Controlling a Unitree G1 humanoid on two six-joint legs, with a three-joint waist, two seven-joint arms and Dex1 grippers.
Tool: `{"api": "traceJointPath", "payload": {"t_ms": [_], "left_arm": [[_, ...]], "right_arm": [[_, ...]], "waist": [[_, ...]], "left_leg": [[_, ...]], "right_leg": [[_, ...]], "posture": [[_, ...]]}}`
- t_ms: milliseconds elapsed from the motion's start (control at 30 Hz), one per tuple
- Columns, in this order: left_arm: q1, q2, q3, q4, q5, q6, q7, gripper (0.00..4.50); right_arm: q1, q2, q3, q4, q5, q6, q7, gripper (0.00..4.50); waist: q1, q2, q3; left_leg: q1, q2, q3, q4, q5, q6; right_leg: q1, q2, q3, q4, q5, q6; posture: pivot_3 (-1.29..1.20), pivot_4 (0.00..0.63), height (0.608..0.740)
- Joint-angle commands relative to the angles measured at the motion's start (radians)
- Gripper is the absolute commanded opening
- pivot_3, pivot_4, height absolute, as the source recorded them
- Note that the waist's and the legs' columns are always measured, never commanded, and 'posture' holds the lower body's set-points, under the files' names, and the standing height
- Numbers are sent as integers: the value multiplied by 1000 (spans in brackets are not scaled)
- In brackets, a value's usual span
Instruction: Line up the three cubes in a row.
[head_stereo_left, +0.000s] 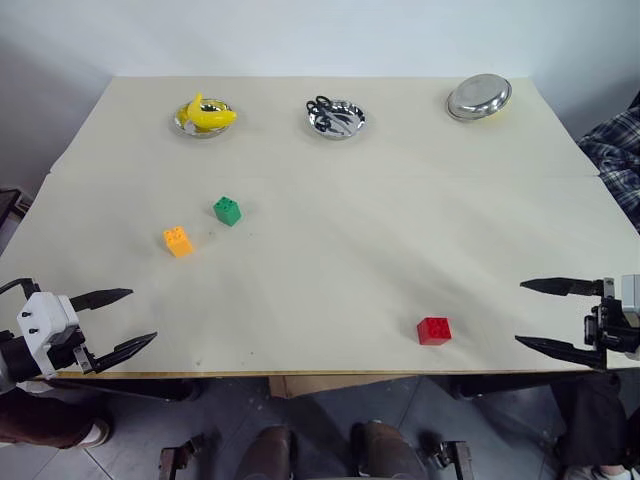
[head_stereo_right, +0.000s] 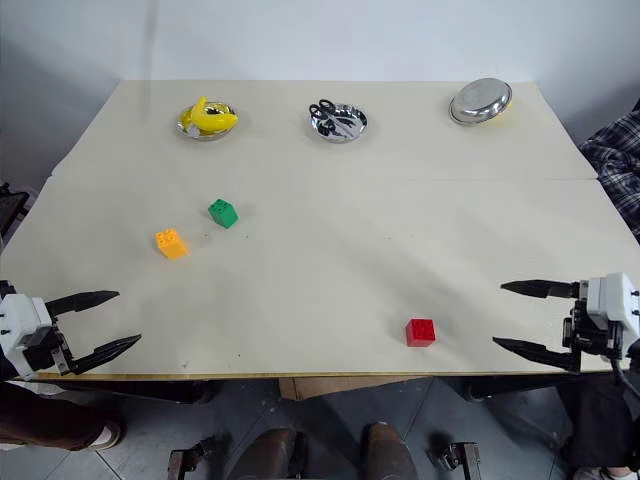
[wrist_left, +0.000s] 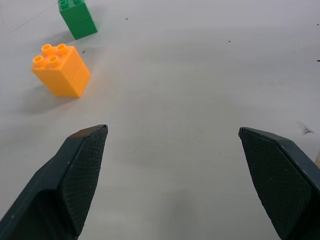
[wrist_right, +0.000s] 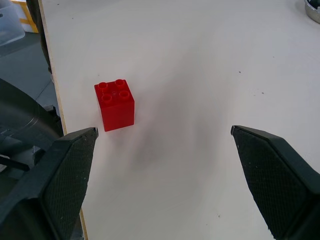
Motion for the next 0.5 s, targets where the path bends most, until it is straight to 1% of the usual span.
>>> {"api": "traceJointPath", "payload": {"t_ms": [33, 267, 367, 500], "left_arm": [[5, 2, 26, -27, -2, -9, 13, 4467], [11, 3, 9, -99, -109, 119, -62, 4467], [-16, -8, -42, -140, -113, 116, -104, 4467], [-67, -18, -119, -236, -128, 144, -139, 4467]], "right_arm": [[-6, 10, -16, -7, 8, 0, 67, 4500], [13, 1, -60, -19, 18, 18, 54, 4500], [43, -28, -111, 2, 18, 24, 61, 4500], [81, -78, -150, 84, -6, -1, 70, 4500]], "waist": [[0, 0, 0], [1, 0, 0], [3, 0, 0], [3, 1, 0]], "left_leg": [[0, 0, 0, 0, 0, 0], [0, 0, 0, 1, 0, 0], [0, 0, 0, 1, 0, 0], [-1, -1, 0, 2, 0, 0]], "right_leg": [[0, 0, 0, 0, 0, 0], [0, 0, 0, 0, 0, 0], [0, 0, 0, 0, 0, 0], [1, -1, 0, 0, 0, 0]], "posture": [[0, 150, 740], [0, 150, 740], [0, 150, 740], [0, 150, 740]]}}
